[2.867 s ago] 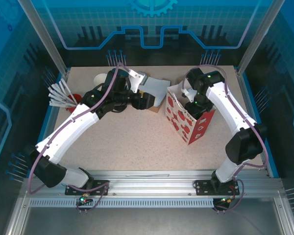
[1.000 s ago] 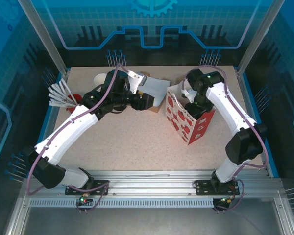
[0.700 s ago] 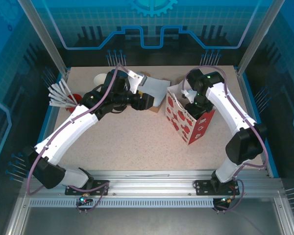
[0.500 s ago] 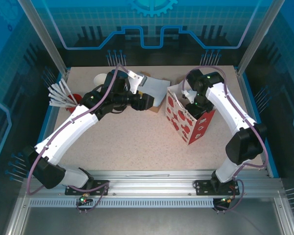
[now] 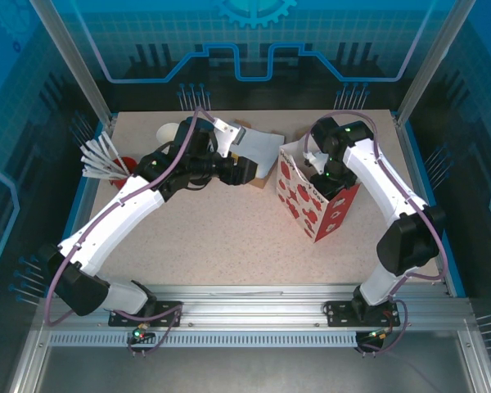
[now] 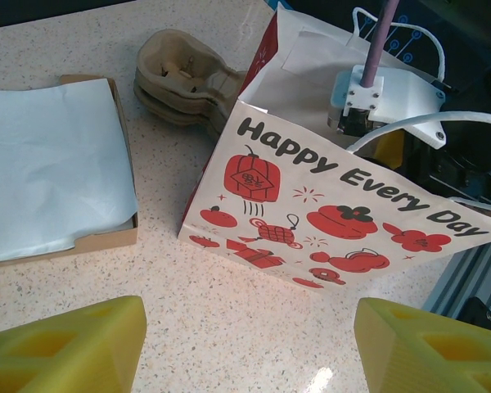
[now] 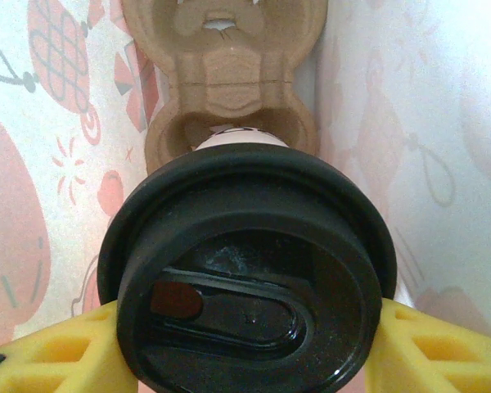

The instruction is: Pack the takeout coffee

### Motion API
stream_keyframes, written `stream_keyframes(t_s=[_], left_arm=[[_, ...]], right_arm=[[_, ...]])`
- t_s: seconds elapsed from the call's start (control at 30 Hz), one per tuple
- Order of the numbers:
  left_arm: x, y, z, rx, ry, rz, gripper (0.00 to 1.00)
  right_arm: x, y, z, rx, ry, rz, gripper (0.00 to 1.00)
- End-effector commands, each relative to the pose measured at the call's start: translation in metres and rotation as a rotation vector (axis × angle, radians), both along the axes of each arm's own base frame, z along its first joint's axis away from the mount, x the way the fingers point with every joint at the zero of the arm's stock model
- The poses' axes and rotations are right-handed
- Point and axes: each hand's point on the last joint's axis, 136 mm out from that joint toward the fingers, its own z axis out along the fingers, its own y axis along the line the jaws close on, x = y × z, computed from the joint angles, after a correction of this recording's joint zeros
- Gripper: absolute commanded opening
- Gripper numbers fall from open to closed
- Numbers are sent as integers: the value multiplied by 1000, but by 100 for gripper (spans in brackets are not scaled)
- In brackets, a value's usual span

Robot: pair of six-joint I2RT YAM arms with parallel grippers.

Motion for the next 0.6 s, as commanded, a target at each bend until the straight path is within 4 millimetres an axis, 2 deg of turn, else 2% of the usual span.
stream_keyframes(t_s=[0.0, 0.57], left_arm=[[-3, 6, 4, -13, -5, 12, 70], [-4, 5, 3, -14, -3, 7, 70]], right_arm=[[-4, -8, 0, -10, 6, -15, 41], [2, -4, -19, -1, 30, -32, 41]])
